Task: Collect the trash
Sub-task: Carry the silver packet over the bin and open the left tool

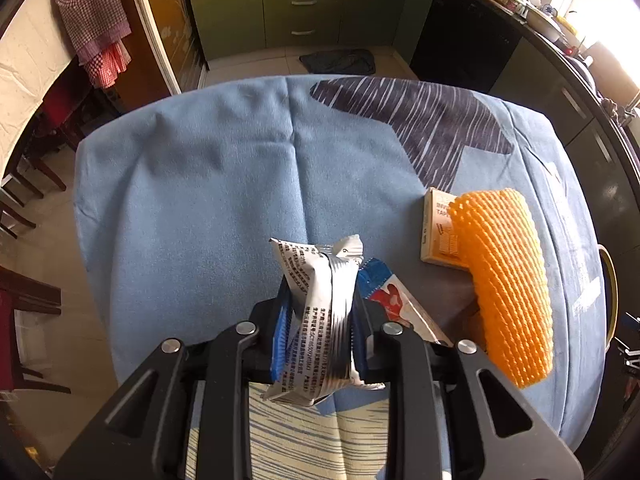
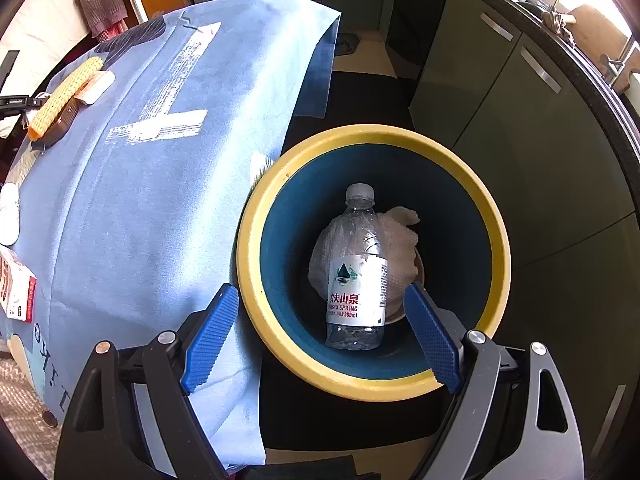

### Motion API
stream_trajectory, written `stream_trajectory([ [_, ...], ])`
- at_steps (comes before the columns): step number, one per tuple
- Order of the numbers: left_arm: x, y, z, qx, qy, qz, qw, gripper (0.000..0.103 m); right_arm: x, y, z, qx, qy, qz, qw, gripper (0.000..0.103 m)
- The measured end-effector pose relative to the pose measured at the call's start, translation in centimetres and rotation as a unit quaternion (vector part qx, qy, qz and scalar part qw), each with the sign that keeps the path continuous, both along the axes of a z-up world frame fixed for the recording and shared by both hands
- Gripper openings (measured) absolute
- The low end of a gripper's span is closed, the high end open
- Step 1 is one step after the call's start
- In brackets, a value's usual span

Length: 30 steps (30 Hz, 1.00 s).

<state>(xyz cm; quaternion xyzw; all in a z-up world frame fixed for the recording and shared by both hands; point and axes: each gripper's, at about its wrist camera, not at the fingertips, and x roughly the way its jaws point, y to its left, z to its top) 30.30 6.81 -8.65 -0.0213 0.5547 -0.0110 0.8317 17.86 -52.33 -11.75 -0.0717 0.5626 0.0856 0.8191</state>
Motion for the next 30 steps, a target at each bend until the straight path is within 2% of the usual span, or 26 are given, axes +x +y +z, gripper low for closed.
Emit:
stream_trajectory([
  [7,-3.3,-2.6,5.0,-0.010,-0.042,-0.048,0.9979,0.024,-0.7,-0.1,0.7,0.002,-0.009,0.001,1.000,0.084],
  [10,-5.0,-5.9,7.5,-0.009,-0.060,-0.090,0.9941,0.024,-1.2,-0.6,1.4,0.007,-0.018,-0.005,1.000,0.084],
  [13,-7.0,-10.1,9.6,-0.012,-0.076,-0.143,0.9867,0.024,-2.1,-1.6,2.5,0.012,-0.033,-0.014,0.999,0.084],
  [16,-8.8,-16.0,11.3,-0.016,-0.089,-0.208,0.9740,0.025,-3.3,-3.2,3.8,0.014,-0.049,-0.030,0.998,0.084],
  [20,-10.2,-24.6,11.9,-0.027,-0.089,-0.296,0.9508,0.025,-5.8,-5.8,5.2,0.018,-0.067,-0.055,0.996,0.084],
  [25,-10.2,-35.1,10.2,-0.038,-0.061,-0.376,0.9240,0.025,-9.4,-9.5,5.6,0.016,-0.075,-0.090,0.993,0.084],
  [30,-9.6,-44.5,7.0,-0.039,-0.028,-0.424,0.9044,0.025,-12.9,-12.9,5.1,0.023,-0.080,-0.124,0.989,0.084],
])
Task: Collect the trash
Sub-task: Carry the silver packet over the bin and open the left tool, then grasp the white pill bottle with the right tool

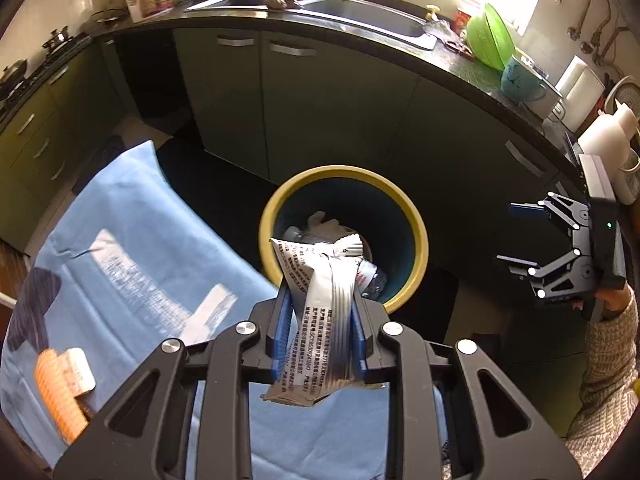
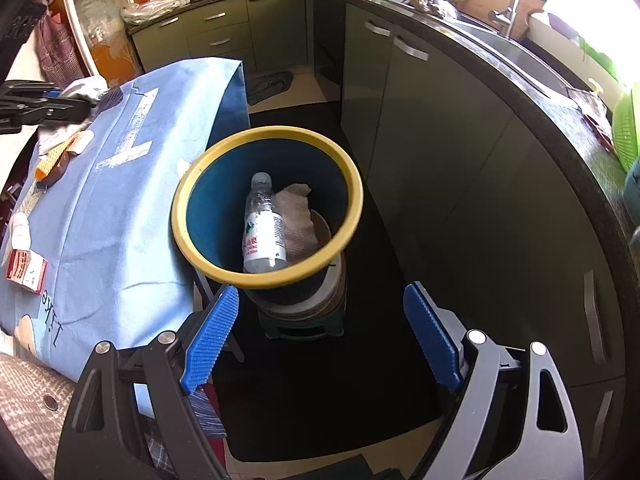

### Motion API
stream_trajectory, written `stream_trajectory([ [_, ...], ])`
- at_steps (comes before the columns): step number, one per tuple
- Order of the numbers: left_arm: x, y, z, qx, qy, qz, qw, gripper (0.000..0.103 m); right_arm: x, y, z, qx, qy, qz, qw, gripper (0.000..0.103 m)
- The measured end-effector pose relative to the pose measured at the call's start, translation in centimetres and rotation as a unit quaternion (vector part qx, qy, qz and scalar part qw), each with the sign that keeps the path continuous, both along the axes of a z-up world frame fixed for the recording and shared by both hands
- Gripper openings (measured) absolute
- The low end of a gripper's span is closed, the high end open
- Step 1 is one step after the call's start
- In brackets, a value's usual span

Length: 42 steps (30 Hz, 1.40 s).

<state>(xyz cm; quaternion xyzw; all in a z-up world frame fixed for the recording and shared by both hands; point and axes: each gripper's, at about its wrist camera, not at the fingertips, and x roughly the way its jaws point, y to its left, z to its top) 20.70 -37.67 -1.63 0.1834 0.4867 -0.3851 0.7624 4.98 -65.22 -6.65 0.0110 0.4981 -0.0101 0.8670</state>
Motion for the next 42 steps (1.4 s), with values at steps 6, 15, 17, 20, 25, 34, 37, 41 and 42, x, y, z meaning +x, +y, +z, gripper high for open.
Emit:
stream_trajectory([
  [6,0.9,-8.3,-4.3,0.018,0.017,-0.026,0.9993,0.032,-2.7,-2.9,-1.3,0.021,0.002,-0.029,0.999,0.084],
  [15,0.6,-9.7,-3.5,0.005,0.010,-0.028,0.9995,0.046,-4.2,-3.8,-2.3,0.028,0.008,-0.034,0.999,0.084],
  [17,0.1,-8.2,-2.1,-0.006,0.005,-0.023,0.9997,0.056,-4.0,-3.4,-2.0,0.026,0.007,-0.030,0.999,0.084],
  [20,-1.2,-5.0,0.3,-0.026,-0.006,-0.022,0.9994,0.056,-3.6,-2.1,-1.1,0.026,-0.002,-0.018,1.000,0.084],
  [25,-4.4,2.6,4.5,-0.073,-0.040,-0.002,0.9965,0.061,-2.8,2.0,1.0,0.017,-0.012,0.035,0.999,0.084],
  [34,-12.0,21.6,7.8,-0.104,-0.148,0.140,0.9735,0.092,2.7,15.1,4.7,-0.003,-0.009,0.207,0.978,0.085],
  [37,-14.6,28.3,7.8,-0.091,-0.188,0.215,0.9540,0.094,4.9,20.6,4.9,-0.001,-0.001,0.270,0.963,0.085],
  [41,-16.9,36.2,7.0,-0.094,-0.188,0.311,0.9270,0.095,7.3,29.3,4.6,0.008,0.011,0.356,0.934,0.085],
  [42,-17.1,38.0,6.8,-0.096,-0.184,0.330,0.9208,0.095,7.7,31.6,4.4,0.016,0.016,0.380,0.925,0.085],
])
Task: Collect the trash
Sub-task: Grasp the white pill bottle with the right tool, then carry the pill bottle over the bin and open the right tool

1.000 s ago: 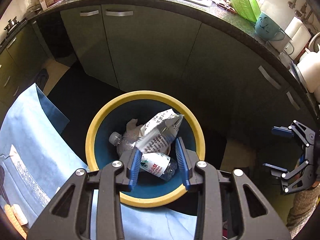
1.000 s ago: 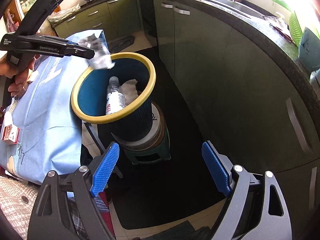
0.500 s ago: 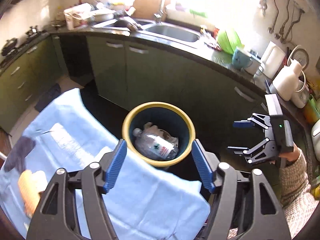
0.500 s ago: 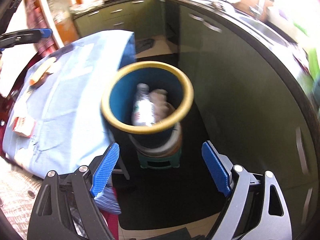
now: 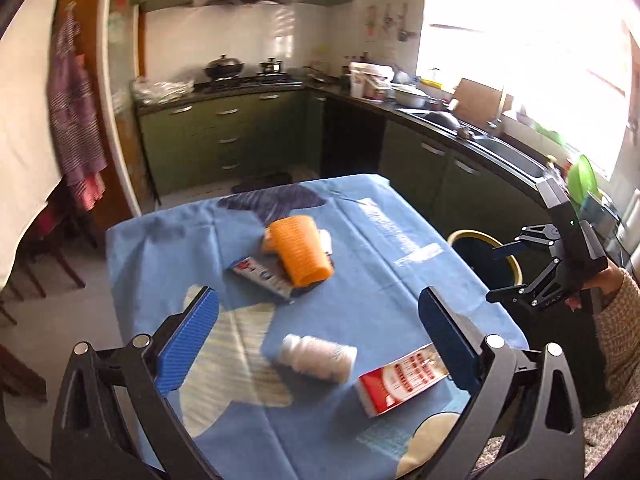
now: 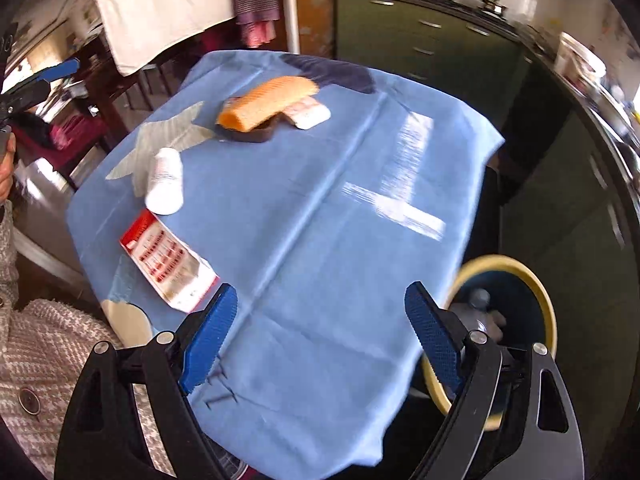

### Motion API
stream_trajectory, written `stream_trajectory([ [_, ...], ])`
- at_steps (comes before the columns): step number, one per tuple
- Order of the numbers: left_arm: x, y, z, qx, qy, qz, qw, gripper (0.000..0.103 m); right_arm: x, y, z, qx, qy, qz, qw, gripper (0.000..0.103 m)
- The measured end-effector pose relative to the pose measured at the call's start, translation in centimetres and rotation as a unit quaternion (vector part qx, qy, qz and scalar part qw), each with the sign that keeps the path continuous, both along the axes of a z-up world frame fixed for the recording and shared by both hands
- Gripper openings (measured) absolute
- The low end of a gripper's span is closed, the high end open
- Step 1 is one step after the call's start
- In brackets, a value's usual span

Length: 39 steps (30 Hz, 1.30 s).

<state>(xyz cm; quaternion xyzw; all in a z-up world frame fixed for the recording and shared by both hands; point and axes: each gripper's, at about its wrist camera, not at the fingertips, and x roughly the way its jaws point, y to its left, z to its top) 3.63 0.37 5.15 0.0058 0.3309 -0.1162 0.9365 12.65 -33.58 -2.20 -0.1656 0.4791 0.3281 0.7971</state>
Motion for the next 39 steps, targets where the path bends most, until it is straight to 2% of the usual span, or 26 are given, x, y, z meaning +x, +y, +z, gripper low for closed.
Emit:
stream_trajectory([
  [3,-1.2,4.0,-1.1,-0.018,0.007,0.050,0.9986,0.096,0.5,6.7,-0.7,0.011,0.018,0.063,0.998,0.085],
  [7,-2.4,6.8,-2.7,-0.024,0.019,0.089,0.9955,0.096,0.8,14.5,-1.9,0.017,0.063,0.124,0.990,0.085],
  [11,-2.9,8.2,-3.7,-0.046,0.026,0.102,0.9934,0.096,1.2,20.1,-3.4,-0.030,0.085,0.152,0.984,0.085],
  [13,-2.9,8.4,-4.1,-0.051,0.029,0.102,0.9930,0.096,1.7,21.6,-4.4,-0.048,0.103,0.155,0.981,0.085],
  [16,-2.7,8.4,-4.7,-0.048,0.033,0.099,0.9934,0.096,2.4,22.7,-6.1,-0.081,0.125,0.143,0.978,0.081],
  [21,-2.3,8.5,-5.8,-0.055,0.041,0.091,0.9935,0.096,3.5,23.8,-8.3,-0.098,0.155,0.136,0.974,0.065],
  [25,-2.2,8.5,-6.2,-0.056,0.046,0.089,0.9934,0.096,3.5,24.2,-8.8,-0.105,0.159,0.136,0.972,0.062],
  [28,-2.3,8.6,-6.3,-0.058,0.047,0.090,0.9932,0.096,3.5,24.3,-9.4,-0.111,0.166,0.137,0.970,0.047],
  [34,-2.3,8.6,-6.4,-0.057,0.048,0.092,0.9929,0.096,3.8,23.5,-9.2,-0.093,0.154,0.127,0.975,0.047],
  [39,-2.4,8.3,-6.5,-0.055,0.050,0.089,0.9932,0.096,4.9,20.6,-7.4,-0.059,0.145,0.108,0.982,0.047],
])
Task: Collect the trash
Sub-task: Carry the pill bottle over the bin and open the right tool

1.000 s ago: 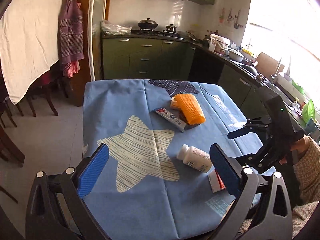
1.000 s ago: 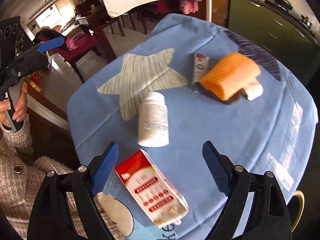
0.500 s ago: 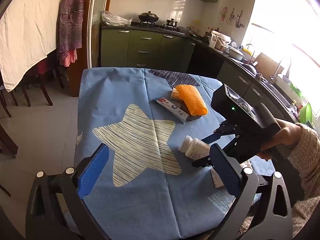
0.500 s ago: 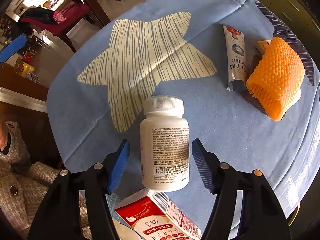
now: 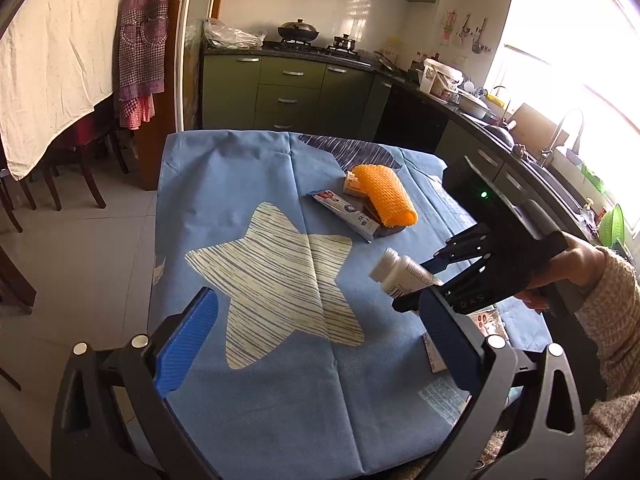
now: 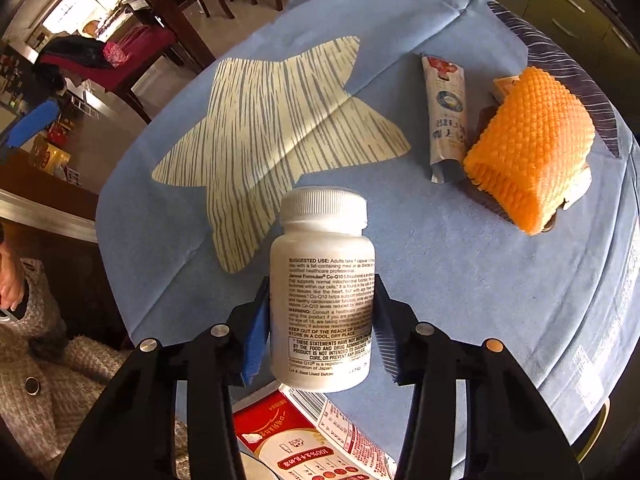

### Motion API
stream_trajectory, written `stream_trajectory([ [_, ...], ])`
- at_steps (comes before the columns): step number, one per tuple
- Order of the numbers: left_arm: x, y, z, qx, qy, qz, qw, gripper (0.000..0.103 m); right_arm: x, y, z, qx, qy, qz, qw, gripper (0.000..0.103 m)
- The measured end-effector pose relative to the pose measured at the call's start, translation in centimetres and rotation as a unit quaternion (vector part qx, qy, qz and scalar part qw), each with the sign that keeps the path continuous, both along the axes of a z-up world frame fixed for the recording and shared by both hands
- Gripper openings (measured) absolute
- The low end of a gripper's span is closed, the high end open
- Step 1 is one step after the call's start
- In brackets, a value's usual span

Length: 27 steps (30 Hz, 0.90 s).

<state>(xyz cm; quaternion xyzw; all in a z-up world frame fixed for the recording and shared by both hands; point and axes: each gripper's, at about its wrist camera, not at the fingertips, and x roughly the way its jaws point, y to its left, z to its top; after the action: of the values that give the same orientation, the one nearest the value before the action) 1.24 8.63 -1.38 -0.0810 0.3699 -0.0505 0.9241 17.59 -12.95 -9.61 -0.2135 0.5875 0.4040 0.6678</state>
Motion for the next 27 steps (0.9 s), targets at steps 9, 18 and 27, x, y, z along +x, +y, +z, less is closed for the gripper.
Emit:
stream_trajectory([
  [9,0.3,-1.4,0.1,0.003,0.000,-0.016,0.9999,0.096,-0.7,-11.5,5.8,0.044,-0.046,-0.099,0.993,0.047],
  [18,1.5,-3.9,-0.2,0.008,0.008,-0.044,0.9990,0.096,3.1,-36.3,4.7,0.006,-0.065,-0.381,0.922,0.047],
  [27,1.8,-7.1,0.5,0.034,0.007,-0.075,0.9966,0.096,6.7,-46.4,-3.7,-0.061,-0.031,-0.475,0.877,0.047],
])
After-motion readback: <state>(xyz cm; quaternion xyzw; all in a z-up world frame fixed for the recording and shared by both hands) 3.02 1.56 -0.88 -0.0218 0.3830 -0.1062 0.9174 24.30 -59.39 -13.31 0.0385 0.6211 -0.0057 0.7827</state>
